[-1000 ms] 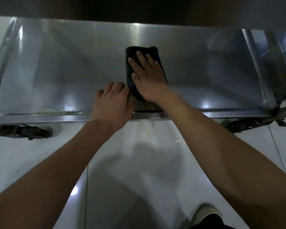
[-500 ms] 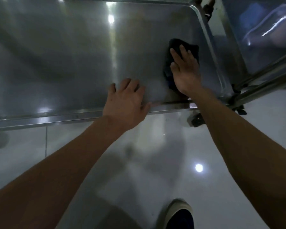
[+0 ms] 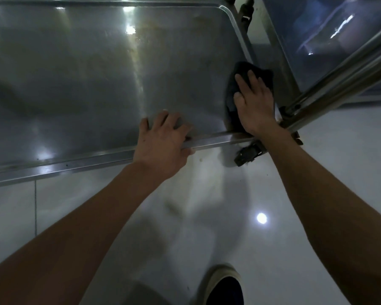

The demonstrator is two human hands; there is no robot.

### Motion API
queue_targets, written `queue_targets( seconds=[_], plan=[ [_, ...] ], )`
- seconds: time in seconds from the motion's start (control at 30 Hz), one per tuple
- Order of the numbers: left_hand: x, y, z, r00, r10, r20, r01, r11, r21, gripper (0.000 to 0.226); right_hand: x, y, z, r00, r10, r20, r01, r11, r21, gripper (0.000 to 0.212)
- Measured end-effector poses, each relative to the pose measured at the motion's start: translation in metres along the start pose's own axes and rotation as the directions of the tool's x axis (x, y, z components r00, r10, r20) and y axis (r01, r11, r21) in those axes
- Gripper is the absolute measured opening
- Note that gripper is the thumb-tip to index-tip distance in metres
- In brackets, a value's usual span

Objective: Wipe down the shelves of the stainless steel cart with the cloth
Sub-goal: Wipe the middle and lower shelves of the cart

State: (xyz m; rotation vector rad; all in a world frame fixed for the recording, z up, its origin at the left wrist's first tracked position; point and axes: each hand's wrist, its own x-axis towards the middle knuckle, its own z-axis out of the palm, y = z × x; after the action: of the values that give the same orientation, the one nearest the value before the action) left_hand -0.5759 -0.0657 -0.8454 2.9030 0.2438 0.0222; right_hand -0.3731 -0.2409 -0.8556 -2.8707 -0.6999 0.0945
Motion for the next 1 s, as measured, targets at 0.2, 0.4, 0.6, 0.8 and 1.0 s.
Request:
queue_targets(
  seconds=[0.2,0.4,0.6,0.8,1.0],
  plan=[
    [-0.001,-0.002,-0.005,0.999,0.022,0.029,-0.021,0.999,-0.037,0.052,-0.075,0.003,0.001,0.997,-0.031,-0.065,0.028,0.998,-0.049,0.052],
    [-0.029,-0.031,-0.016,0.999,0.029,-0.039,-0.031,0.997,-0.067,0.051,-0.096,-0.049,0.008,0.997,-0.011,-0.070,0.011,1.000,-0.006,0.053],
    [-0.072,-0.090,-0.034,0.990,-0.078,-0.119,0.066,0.993,-0.102,0.039,-0.108,-0.130,0.019,0.991,-0.135,-0.005,0.135,0.991,-0.026,0.054],
    [-0.116,-0.150,-0.059,0.957,-0.180,-0.227,0.159,0.981,-0.111,0.030,-0.108,-0.208,0.030,0.960,-0.265,0.090,0.267,0.963,-0.018,0.057],
    [-0.146,-0.188,-0.070,0.929,-0.297,-0.223,0.272,0.953,-0.135,0.016,-0.108,-0.294,0.049,0.894,-0.425,0.142,0.426,0.905,0.023,0.059]
  ],
)
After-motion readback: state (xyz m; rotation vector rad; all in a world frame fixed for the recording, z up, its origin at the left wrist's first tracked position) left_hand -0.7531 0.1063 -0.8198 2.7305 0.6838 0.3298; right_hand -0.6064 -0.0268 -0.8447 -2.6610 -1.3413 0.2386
